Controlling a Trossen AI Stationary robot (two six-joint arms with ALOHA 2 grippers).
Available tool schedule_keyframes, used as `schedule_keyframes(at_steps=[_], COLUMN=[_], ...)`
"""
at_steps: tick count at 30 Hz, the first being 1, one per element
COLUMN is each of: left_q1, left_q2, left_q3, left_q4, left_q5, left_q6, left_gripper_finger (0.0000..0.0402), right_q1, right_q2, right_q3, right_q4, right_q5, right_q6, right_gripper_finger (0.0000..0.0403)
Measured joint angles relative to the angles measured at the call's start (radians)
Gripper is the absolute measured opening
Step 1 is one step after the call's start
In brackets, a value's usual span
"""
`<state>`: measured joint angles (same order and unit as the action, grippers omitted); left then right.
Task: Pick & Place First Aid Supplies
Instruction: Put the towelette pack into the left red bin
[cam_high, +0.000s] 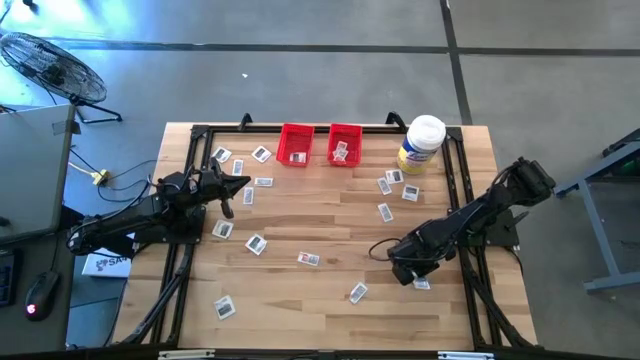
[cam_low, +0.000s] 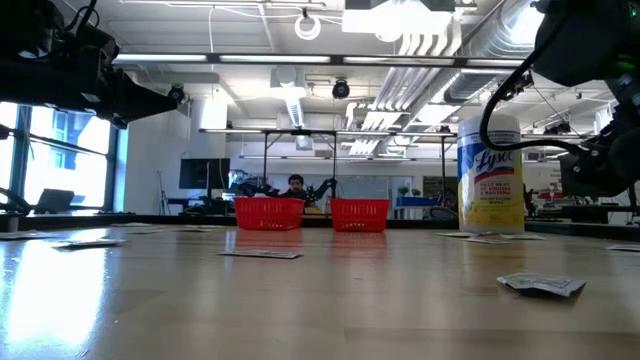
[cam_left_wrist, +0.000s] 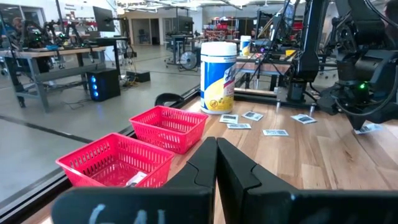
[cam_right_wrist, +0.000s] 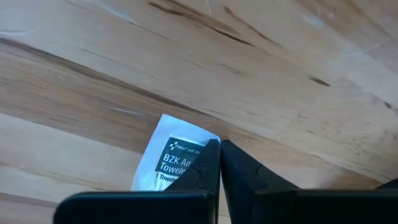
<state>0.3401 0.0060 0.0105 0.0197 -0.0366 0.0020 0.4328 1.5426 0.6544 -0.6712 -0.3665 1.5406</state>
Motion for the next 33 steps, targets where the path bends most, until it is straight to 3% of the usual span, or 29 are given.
schedule_keyframes(at_steps=[5, 19, 27, 33], left_q1=[0.000, 0.000, 0.000, 0.000], left_q2=[0.000, 0.000, 0.000, 0.000], left_q3=[0.000, 0.000, 0.000, 0.000], left_q4=[0.000, 0.000, 0.000, 0.000], left_q5=[0.000, -0.001, 0.000, -0.001], left_q6=[0.000, 0.000, 0.000, 0.000], left_gripper_finger=[0.0001, 0.0001, 0.0001, 0.0001], right_q1=[-0.001, -0.065, -0.232, -0.406], right_q2=[-0.014, -0.023, 0.095, 0.263], right_q3=[0.025, 0.243, 0.463, 0.704], right_q4=[-0.023, -0.054, -0.037, -0.017], right_q5=[0.032, 0.421, 0.634, 0.693], right_q6=[-0.018, -0.240, -0.507, -0.750], right_gripper_finger=[0.0002, 0.0001, 0.0000, 0.0000])
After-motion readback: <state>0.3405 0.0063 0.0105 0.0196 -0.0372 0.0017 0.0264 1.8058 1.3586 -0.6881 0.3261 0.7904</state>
